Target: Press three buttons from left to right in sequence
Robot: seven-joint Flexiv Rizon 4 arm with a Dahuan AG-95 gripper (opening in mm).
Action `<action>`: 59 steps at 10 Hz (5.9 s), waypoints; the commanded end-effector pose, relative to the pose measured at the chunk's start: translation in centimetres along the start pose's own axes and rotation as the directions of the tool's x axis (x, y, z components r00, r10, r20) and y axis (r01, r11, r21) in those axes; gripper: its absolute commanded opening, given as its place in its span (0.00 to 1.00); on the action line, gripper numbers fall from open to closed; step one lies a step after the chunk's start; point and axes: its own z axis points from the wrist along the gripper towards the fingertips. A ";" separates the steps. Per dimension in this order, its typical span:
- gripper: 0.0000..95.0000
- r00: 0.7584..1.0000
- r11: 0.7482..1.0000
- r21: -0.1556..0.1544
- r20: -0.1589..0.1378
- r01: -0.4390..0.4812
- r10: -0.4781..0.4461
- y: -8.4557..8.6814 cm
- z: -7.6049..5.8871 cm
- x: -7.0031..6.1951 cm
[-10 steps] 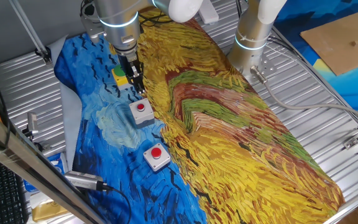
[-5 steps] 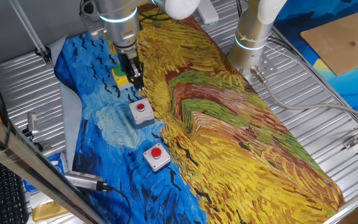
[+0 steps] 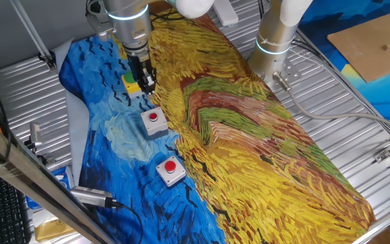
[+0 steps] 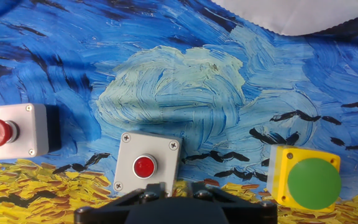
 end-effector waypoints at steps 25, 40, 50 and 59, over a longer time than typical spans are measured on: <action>0.00 0.998 0.998 -0.025 -0.035 0.053 -0.054 -7.7 -0.6 2.1; 0.00 0.994 0.991 -0.122 -0.081 0.060 -0.070 -13.3 -4.6 -1.5; 0.00 0.986 0.986 -0.117 -0.106 0.116 -0.128 -13.2 -3.5 -0.6; 0.00 0.987 0.986 -0.120 -0.097 0.116 -0.128 -13.2 -3.5 -0.5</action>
